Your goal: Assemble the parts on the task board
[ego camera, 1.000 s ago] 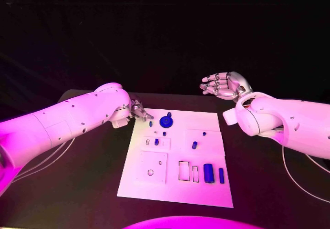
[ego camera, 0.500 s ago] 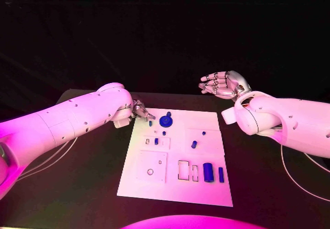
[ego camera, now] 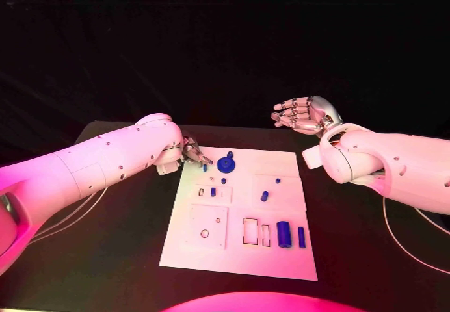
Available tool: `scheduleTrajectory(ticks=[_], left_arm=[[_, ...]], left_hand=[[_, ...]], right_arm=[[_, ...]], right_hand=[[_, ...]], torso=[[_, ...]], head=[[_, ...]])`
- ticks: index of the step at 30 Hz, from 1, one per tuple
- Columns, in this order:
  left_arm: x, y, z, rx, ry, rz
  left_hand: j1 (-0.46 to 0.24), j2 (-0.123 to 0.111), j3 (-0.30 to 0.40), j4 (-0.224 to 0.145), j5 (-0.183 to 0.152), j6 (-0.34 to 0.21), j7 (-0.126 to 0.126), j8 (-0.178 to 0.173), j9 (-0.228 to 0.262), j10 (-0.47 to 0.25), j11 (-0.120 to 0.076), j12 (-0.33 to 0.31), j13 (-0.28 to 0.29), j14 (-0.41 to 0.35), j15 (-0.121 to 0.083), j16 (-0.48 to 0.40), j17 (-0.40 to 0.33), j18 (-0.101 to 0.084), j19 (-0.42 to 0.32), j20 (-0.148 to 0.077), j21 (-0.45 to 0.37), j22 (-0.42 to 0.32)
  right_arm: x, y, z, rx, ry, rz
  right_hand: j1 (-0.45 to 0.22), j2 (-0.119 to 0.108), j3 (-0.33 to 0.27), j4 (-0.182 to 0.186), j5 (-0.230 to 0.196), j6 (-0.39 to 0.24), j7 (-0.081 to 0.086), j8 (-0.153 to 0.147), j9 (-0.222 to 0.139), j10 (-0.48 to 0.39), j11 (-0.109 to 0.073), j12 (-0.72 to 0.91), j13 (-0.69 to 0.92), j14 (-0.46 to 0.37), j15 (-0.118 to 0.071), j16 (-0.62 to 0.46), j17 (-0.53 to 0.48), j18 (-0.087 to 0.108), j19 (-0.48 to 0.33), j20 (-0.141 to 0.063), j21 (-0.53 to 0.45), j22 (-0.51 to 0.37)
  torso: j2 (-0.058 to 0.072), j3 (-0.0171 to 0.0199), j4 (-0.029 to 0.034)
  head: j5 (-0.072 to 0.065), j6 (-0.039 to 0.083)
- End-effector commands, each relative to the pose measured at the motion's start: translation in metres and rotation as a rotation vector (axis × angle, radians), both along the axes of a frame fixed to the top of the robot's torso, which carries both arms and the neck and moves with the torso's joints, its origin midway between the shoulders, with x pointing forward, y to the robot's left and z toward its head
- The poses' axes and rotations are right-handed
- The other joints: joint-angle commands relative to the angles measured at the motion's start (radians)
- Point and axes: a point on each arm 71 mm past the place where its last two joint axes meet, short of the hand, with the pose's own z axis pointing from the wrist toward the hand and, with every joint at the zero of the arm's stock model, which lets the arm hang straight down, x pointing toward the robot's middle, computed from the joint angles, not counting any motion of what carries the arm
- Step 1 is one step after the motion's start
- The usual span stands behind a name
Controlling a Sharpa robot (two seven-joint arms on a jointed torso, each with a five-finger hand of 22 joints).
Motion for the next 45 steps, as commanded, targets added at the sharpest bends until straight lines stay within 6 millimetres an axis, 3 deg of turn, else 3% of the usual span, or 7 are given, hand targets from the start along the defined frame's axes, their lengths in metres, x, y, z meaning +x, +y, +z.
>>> scheduleTrajectory(ticks=[1, 16, 22, 30, 35, 45], left_arm=[[-0.001, -0.004, -0.002, -0.006, 0.024, -0.025], [-0.001, -0.002, -0.004, -0.010, 0.039, -0.029], [-0.001, -0.003, -0.004, -0.033, 0.044, -0.032], [-0.001, -0.002, -0.004, -0.063, 0.044, -0.032], [-0.001, 0.000, -0.004, -0.069, 0.045, -0.026], [-0.006, 0.009, -0.002, -0.102, 0.057, -0.004]], left_hand=[[0.011, -0.003, -0.003, -0.002, -0.004, 0.008, 0.000, -0.003, 0.000, 0.001, 0.001, 0.006, 0.000, 0.091, 0.004, 0.001, 0.216, -0.006, -0.001, 0.007, -0.001, 0.001], [0.075, 0.027, 0.013, -0.005, -0.002, 0.021, -0.006, -0.002, 0.001, 0.001, -0.004, 0.012, 0.003, 0.091, 0.000, 0.001, 0.215, -0.007, -0.001, 0.004, 0.001, 0.005], [0.185, 0.057, 0.062, -0.018, -0.002, 0.027, -0.022, 0.033, 0.035, 0.002, -0.019, 0.012, 0.001, 0.091, -0.012, 0.002, 0.218, -0.007, -0.002, -0.007, 0.002, 0.008], [0.278, 0.072, 0.164, -0.054, -0.004, 0.005, -0.022, 0.042, 0.065, 0.014, -0.020, 0.015, 0.008, 0.094, -0.014, 0.005, 0.225, -0.008, -0.001, -0.011, 0.004, 0.014], [0.281, 0.065, 0.227, -0.067, -0.002, -0.005, -0.016, 0.048, 0.083, 0.015, -0.015, 0.011, 0.004, 0.093, -0.009, 0.004, 0.222, -0.008, -0.002, -0.007, 0.005, 0.014], [0.248, 0.026, 0.347, -0.112, 0.001, 0.000, -0.013, 0.058, 0.113, 0.027, -0.014, 0.018, 0.011, 0.093, -0.009, 0.003, 0.221, -0.008, -0.001, -0.005, 0.007, 0.018]], right_arm=[[-0.001, 0.002, 0.000, 0.000, -0.001, 0.019], [-0.001, 0.002, 0.000, 0.001, 0.000, 0.020], [-0.001, 0.002, 0.000, 0.001, 0.001, 0.020], [-0.001, 0.002, 0.000, 0.001, 0.001, 0.020], [-0.001, 0.002, 0.000, 0.001, 0.001, 0.020], [0.000, 0.002, 0.000, 0.000, 0.002, 0.020]], right_hand=[[-0.006, 0.000, 0.002, -0.006, -0.002, 0.007, 0.067, -0.002, -0.001, 0.003, 0.004, -0.007, -0.001, 0.002, 0.005, -0.006, -0.001, 0.003, -0.002, 0.002, -0.001, -0.001], [-0.006, 0.000, 0.002, -0.007, -0.002, 0.008, 0.067, -0.002, -0.001, 0.004, 0.004, -0.007, -0.001, 0.002, 0.005, -0.007, -0.003, 0.003, -0.001, 0.002, -0.001, -0.001], [-0.006, 0.000, 0.002, -0.007, -0.002, 0.008, 0.067, -0.002, -0.001, 0.004, 0.004, -0.007, -0.001, 0.002, 0.005, -0.007, -0.003, 0.003, -0.001, 0.002, -0.001, -0.001], [-0.006, 0.000, 0.002, -0.007, -0.002, 0.008, 0.067, -0.002, -0.002, 0.004, 0.004, -0.007, -0.001, 0.002, 0.005, -0.007, -0.003, 0.003, -0.003, 0.002, -0.001, -0.002], [-0.006, 0.000, 0.002, -0.007, -0.002, 0.008, 0.067, -0.002, -0.002, 0.004, 0.004, -0.007, -0.001, 0.002, 0.005, -0.007, -0.003, 0.003, -0.003, 0.002, -0.001, -0.002], [-0.006, 0.000, 0.002, -0.007, -0.002, 0.008, 0.067, -0.002, -0.002, 0.004, 0.004, -0.007, -0.001, 0.002, 0.005, -0.007, -0.003, 0.003, -0.003, 0.002, -0.001, -0.002]], torso=[[0.000, -0.0001, 0.0006], [0.000, 0.0003, 0.0017], [-0.001, -0.0002, 0.0010], [-0.001, -0.0002, 0.0018], [-0.001, -0.0006, 0.0017], [-0.002, 0.0005, 0.0022]], head=[[-0.002, -0.001], [-0.005, -0.005], [-0.004, -0.007], [-0.003, -0.007], [-0.001, -0.011], [0.001, -0.014]])
